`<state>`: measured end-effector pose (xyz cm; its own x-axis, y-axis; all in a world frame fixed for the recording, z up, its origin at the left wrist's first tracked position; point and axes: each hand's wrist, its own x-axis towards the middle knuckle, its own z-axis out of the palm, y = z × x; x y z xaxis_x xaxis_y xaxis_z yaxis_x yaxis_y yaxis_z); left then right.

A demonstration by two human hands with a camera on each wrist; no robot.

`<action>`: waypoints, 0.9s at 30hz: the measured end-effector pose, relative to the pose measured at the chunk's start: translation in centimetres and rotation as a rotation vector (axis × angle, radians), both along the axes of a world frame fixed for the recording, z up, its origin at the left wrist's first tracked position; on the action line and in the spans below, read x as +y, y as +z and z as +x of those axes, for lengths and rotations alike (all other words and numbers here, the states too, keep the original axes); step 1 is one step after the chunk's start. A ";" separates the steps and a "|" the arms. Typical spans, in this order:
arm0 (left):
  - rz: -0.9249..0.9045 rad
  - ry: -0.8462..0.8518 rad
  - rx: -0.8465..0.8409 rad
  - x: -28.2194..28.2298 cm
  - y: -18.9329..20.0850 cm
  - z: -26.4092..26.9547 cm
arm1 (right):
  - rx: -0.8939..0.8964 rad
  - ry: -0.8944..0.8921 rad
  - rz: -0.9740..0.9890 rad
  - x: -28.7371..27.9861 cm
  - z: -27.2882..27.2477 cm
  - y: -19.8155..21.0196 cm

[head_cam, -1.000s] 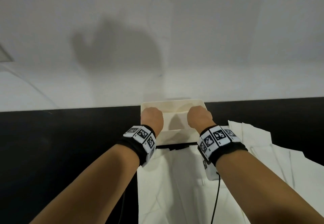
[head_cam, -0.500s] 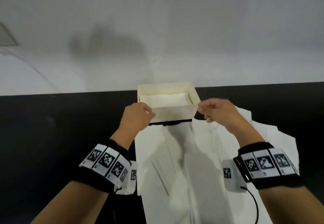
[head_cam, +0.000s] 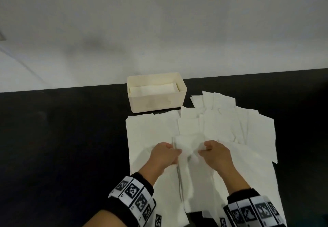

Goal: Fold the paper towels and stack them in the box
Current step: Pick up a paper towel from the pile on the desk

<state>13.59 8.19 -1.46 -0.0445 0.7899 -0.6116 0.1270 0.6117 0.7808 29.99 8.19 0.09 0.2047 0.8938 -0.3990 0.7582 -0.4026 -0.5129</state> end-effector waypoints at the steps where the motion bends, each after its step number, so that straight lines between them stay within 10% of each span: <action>1: 0.013 0.004 0.011 0.0 -0.3 0.5 | -0.008 0.007 0.006 -0.1 0.0 -0.1; 12: 0.102 -0.071 0.034 -0.1 0.5 2.2 | 0.300 -0.085 0.009 0.4 0.3 -0.9; 22: 0.319 0.287 -0.619 1.5 6.2 -0.8 | 0.549 0.102 -0.022 1.2 3.2 2.0; 27: 0.460 0.143 -0.223 2.0 5.4 -5.6 | 0.746 -0.175 0.298 3.3 2.8 3.5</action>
<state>7.94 10.19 3.90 -0.0801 0.9744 -0.2101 -0.1326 0.1985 0.9711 32.76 11.53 3.57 0.1262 0.9634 -0.2365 0.1147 -0.2510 -0.9612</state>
